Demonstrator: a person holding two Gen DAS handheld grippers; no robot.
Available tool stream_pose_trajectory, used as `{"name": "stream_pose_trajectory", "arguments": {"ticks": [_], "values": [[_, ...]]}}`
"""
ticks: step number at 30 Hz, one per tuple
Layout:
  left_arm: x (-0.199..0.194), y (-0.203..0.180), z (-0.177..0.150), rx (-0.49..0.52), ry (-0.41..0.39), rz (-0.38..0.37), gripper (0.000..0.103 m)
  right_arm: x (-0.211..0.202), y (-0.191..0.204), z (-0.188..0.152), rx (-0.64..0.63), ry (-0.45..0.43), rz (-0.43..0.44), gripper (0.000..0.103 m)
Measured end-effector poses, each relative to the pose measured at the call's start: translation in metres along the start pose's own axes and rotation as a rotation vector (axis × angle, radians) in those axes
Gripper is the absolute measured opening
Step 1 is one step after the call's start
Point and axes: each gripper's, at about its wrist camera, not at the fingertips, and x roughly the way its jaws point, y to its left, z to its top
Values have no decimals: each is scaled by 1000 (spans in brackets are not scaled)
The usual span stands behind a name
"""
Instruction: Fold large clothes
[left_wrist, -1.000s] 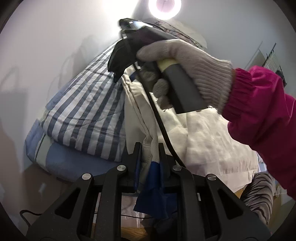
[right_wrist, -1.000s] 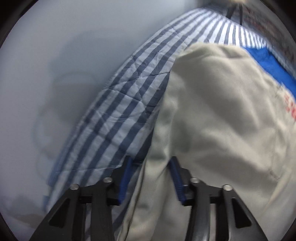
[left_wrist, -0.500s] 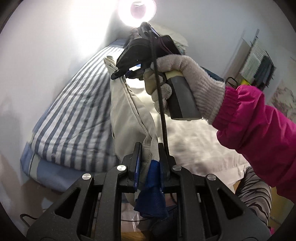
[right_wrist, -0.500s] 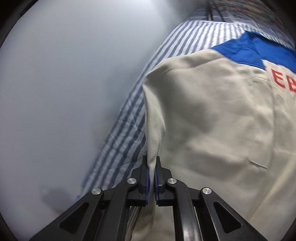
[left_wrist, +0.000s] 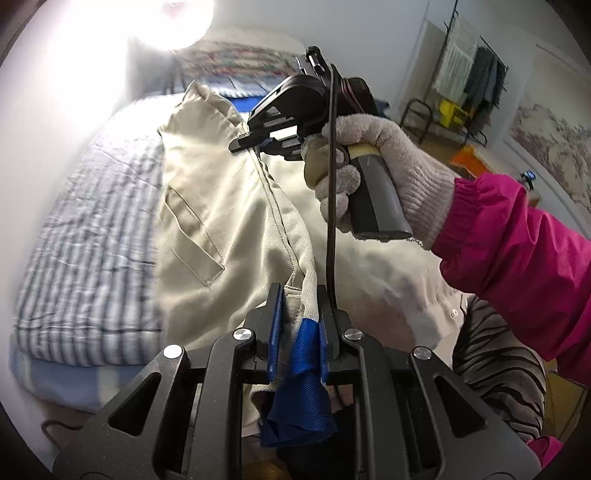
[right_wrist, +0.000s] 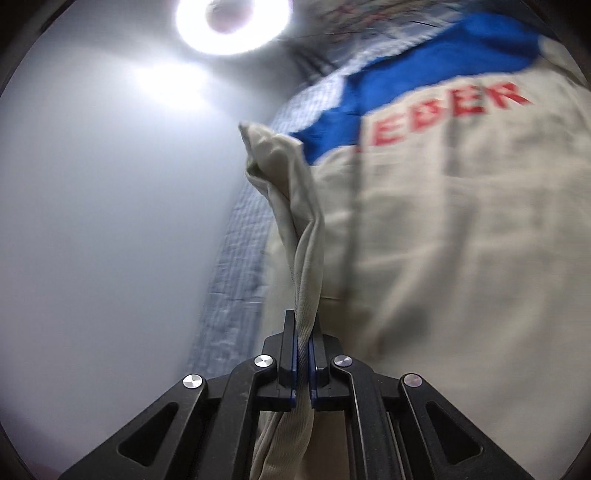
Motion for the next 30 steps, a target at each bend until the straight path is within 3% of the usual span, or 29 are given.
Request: {"name": "stream_pose_trajectory", "arguments": {"ticks": [7,10,12,14,17,21,24,30], "values": [[28,-14,-4,47,85,21,15,26,-33,0,84,61,-40,2],[24,-6,-10,24,96,3,16,30,-29,-3,40,75,-57,2],[17,-5,-16,28,89,2,18,25,-27,-1,26,84,-56,6],[6,-6,-21,30,70,-6,21,13,-23,1,24,79,-44,24],[-24,-1,-29,-2,25,-54,23,-18,-14,-4,-26,69,-19,26],[-65,8,-44,-35,-29,-84,23,-59,-2,-22,-125,39,-6,28],[-83,22,-52,-94,-58,-55,23,-75,11,-45,-203,31,29,28],[-50,54,-49,-202,-16,4,23,-61,29,-106,-294,111,33,28]]}}
